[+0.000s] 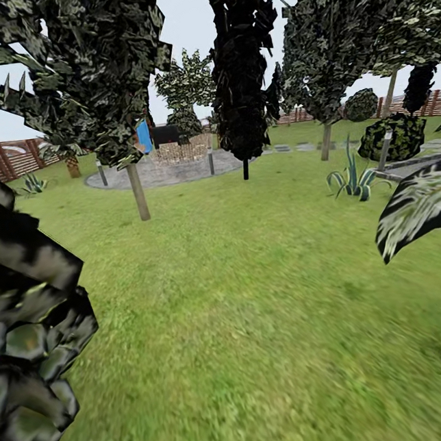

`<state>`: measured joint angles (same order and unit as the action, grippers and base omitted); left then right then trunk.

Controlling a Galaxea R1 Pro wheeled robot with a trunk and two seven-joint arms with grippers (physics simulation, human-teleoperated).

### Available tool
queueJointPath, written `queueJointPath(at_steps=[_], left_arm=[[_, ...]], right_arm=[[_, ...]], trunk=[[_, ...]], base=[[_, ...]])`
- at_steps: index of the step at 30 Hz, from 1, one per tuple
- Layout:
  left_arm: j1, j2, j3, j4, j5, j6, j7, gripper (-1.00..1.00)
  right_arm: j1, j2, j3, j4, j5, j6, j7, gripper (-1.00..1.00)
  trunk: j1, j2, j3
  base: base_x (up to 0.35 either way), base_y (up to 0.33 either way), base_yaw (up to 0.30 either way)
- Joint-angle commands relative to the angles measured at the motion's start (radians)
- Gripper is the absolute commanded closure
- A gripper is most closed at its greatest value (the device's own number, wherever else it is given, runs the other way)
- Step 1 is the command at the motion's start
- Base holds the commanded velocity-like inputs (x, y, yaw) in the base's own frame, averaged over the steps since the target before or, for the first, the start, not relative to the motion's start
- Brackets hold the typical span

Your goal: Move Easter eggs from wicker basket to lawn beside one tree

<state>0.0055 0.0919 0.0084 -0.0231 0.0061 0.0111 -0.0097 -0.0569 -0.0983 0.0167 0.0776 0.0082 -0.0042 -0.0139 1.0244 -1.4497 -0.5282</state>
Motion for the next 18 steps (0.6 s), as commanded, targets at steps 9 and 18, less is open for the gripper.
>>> queueJointPath(at_steps=[9,18], left_arm=[[0.001,0.0,0.001,-0.002,0.001,0.001,-0.001,-1.0],[0.001,0.0,0.001,-0.002,0.001,0.001,-0.001,-1.0]], right_arm=[[-0.001,0.0,0.002,0.002,0.001,0.0,-0.001,-1.0],[-0.001,0.0,0.002,0.002,0.0,0.0,-0.001,-1.0]], trunk=[[0.001,0.0,-0.001],[0.001,0.0,-0.001]], base=[[0.331,0.0,0.0],[0.331,0.0,0.0]])
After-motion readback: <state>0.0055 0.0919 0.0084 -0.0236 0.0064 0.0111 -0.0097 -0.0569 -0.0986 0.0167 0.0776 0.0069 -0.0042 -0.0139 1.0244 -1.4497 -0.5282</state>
